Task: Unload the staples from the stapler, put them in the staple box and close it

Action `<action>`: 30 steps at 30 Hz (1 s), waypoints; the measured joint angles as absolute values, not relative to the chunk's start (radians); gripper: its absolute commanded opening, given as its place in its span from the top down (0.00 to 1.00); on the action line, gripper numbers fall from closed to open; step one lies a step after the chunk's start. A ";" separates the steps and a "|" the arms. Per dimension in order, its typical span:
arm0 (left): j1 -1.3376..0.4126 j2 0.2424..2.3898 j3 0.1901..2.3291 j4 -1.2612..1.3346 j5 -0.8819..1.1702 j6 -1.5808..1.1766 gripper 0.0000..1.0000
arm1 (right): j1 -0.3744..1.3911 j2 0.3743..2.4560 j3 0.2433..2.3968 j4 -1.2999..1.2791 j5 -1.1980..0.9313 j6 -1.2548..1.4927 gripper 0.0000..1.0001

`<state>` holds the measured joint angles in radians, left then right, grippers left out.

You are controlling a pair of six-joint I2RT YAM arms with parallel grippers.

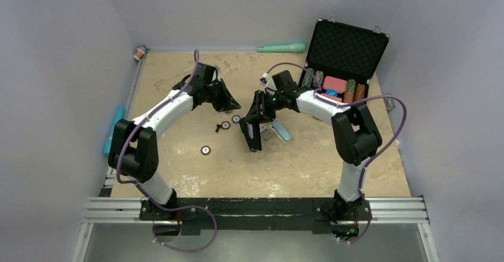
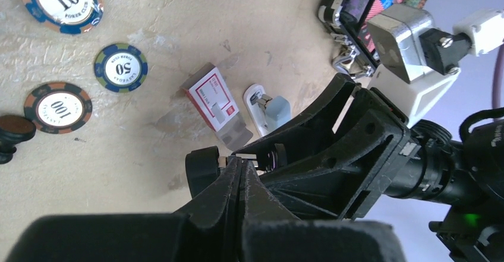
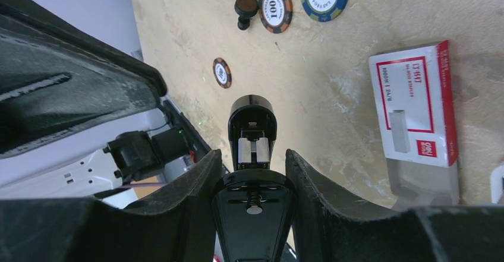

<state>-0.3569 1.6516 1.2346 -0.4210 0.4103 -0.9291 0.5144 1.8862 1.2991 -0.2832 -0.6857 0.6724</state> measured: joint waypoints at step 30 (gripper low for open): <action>-0.388 1.634 1.106 -0.436 0.321 -1.093 1.00 | 0.564 1.893 1.286 -0.179 -0.772 0.700 1.00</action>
<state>-0.3878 1.6337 1.1061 -0.4358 0.3206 -1.0935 0.5640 1.8927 1.2858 -0.1795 -0.7723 0.6998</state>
